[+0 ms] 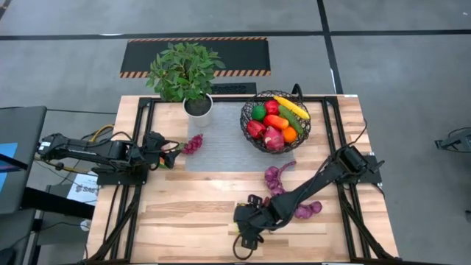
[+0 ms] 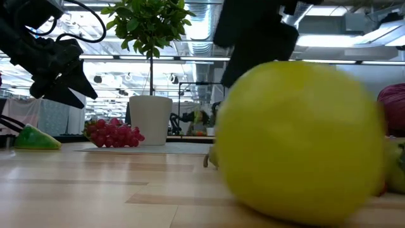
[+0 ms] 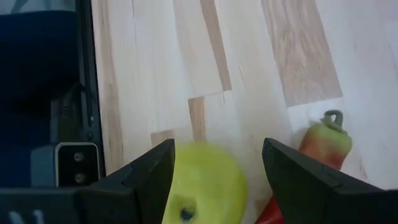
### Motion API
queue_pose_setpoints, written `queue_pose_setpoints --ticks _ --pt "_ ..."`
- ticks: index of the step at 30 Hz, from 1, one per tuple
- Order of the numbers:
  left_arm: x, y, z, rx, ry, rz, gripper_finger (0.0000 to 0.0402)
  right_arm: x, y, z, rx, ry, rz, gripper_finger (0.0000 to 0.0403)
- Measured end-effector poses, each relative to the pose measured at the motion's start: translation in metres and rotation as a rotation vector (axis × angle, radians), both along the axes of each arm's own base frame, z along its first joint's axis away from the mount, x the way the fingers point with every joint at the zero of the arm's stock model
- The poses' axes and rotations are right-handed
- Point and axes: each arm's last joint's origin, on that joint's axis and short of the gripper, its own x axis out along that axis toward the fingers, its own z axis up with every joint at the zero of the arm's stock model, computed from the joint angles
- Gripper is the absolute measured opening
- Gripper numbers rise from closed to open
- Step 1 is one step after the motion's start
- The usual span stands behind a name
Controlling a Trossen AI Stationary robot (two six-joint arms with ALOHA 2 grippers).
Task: Build produce basket
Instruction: Put the green apple into the wire basket
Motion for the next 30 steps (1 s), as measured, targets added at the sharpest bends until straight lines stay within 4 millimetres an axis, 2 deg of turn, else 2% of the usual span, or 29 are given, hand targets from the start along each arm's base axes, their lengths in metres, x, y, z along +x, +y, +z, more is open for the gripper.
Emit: queue_pose_setpoints --ticks 4,13,18,25,30 --pt "0.000 0.000 0.000 0.001 0.000 0.002 0.0355 0.001 0.001 0.007 0.034 0.011 0.014 0.0266" --pt "0.000 0.000 0.000 0.001 -0.001 0.002 0.0355 -0.006 0.012 0.007 0.191 0.110 0.023 0.0266" --pt "0.000 0.000 0.000 0.001 0.005 -0.009 0.0355 -0.011 0.010 0.004 0.268 0.231 -0.006 0.0266" --pt "0.000 0.000 0.000 0.017 0.021 -0.034 0.0355 -0.007 0.007 0.006 0.348 0.259 0.092 0.0266" --pt "0.000 0.000 0.000 0.047 0.042 -0.058 0.0355 -0.003 0.001 0.007 0.321 0.218 0.149 0.0265"
